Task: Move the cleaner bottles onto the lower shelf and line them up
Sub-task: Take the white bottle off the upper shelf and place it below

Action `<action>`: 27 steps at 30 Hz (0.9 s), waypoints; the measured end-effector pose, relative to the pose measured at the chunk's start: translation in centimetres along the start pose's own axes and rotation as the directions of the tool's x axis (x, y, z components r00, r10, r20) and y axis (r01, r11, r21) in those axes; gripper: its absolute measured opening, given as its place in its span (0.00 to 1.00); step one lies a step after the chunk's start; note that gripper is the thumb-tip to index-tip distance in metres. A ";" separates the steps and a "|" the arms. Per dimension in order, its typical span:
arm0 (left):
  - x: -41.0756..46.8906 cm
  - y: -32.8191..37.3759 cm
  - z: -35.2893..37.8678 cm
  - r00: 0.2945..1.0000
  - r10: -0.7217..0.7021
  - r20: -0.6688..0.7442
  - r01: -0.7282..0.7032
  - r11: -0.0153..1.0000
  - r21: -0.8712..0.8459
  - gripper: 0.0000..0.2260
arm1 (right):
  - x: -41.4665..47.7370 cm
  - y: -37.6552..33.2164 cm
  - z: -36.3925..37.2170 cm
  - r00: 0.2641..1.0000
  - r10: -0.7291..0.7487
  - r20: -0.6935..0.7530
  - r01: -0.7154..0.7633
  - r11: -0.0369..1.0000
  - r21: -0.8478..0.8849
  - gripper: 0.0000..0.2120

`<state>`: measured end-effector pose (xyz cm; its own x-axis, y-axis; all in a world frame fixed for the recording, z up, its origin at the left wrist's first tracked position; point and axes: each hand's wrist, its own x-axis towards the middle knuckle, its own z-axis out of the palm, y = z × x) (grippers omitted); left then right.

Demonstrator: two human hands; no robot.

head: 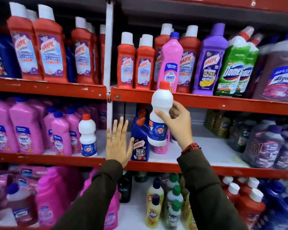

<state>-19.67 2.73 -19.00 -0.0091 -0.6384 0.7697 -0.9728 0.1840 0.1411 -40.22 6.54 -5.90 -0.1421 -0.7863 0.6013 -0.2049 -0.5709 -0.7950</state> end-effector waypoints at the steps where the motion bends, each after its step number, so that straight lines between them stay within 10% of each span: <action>1: -0.6 0.4 0.9 1.000 -0.011 0.028 0.011 1.000 0.013 0.31 | -0.2 0.8 -0.8 1.000 0.012 0.000 -0.012 1.000 -0.005 0.27; 13: -6.0 0.9 8.0 0.937 -0.208 0.281 0.204 0.978 0.042 0.45 | -1.5 11.1 -7.3 0.989 0.144 -0.033 -0.143 0.990 0.019 0.30; 27: -6.6 0.7 9.4 0.956 -0.210 0.206 0.196 0.977 0.085 0.40 | 4.5 19.4 -9.1 0.967 0.235 -0.098 -0.234 0.972 0.022 0.30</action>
<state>-22.52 0.04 -29.88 0.1477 -0.8027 0.5777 -0.9718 -0.0093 0.2355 -53.62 -5.98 -17.92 -0.2805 -0.8712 0.4030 -0.1448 -0.3766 -0.9150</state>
